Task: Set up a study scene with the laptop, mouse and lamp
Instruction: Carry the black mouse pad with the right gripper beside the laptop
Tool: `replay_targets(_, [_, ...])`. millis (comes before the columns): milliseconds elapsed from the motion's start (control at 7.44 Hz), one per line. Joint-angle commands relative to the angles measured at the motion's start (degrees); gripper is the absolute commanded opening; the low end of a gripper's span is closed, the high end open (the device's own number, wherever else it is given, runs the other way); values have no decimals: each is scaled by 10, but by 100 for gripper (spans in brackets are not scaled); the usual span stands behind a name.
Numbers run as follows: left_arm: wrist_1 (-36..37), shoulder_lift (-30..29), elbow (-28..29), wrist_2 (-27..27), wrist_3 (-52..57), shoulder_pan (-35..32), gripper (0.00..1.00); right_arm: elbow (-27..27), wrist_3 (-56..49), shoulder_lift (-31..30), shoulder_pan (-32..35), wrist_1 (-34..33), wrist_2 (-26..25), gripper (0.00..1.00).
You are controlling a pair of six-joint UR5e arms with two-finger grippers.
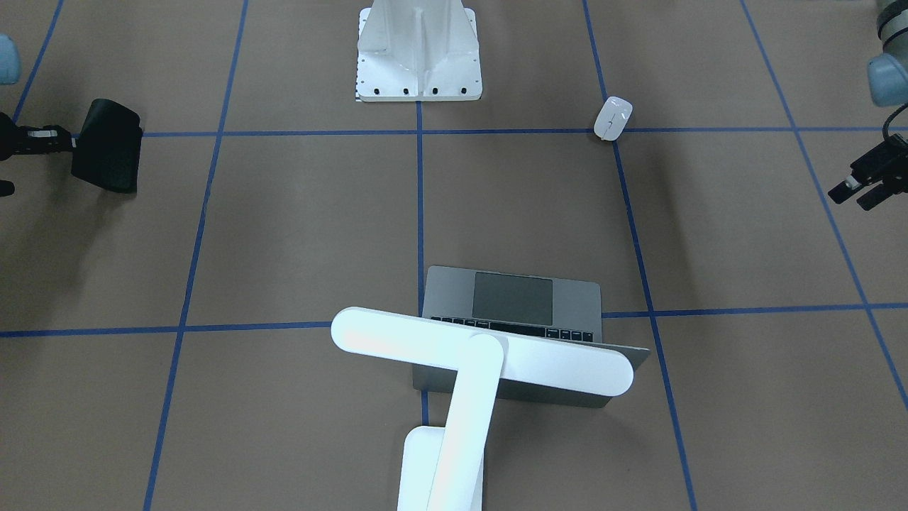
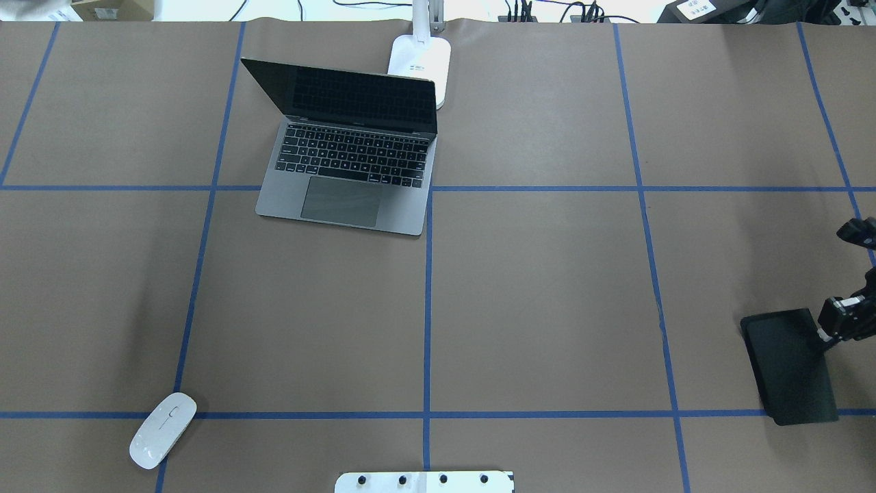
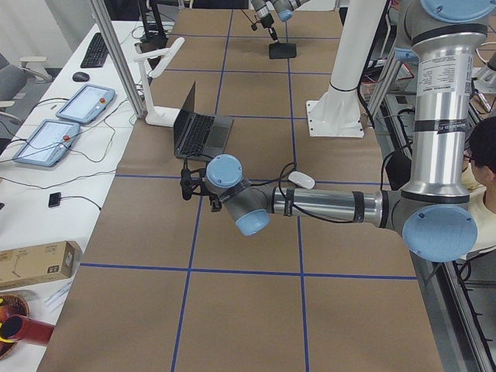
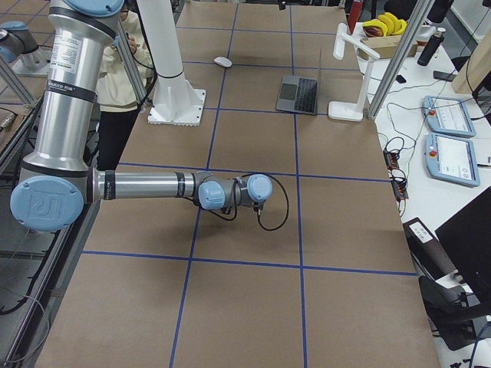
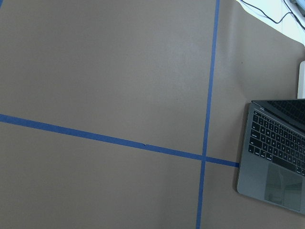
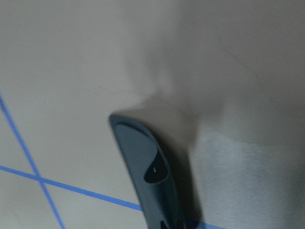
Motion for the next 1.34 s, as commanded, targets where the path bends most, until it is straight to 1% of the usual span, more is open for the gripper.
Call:
replay_targets(0, [0, 0, 3, -1, 8, 0, 99, 74, 69, 21, 21, -1, -64, 0])
replay_targets(134, [1, 0, 4, -1, 8, 0, 99, 77, 107, 57, 36, -2, -75, 0])
replay_targets(403, [0, 0, 3, -1, 8, 0, 99, 84, 223, 143, 36, -3, -145, 0])
replay_targets(538, [1, -1, 3, -1, 8, 0, 99, 86, 287, 183, 15, -3, -186, 0])
replay_targets(807, [1, -1, 3, -1, 8, 0, 99, 89, 402, 247, -47, -7, -276, 0])
replay_targets(941, [1, -1, 3, -1, 8, 0, 99, 89, 449, 269, -72, -8, -312, 0])
replay_targets(1076, [1, -1, 3, -1, 8, -1, 99, 89, 463, 301, -85, -32, -335, 0])
replay_targets(1210, [1, -1, 3, 0, 8, -1, 99, 89, 468, 345, -95, -75, -359, 0])
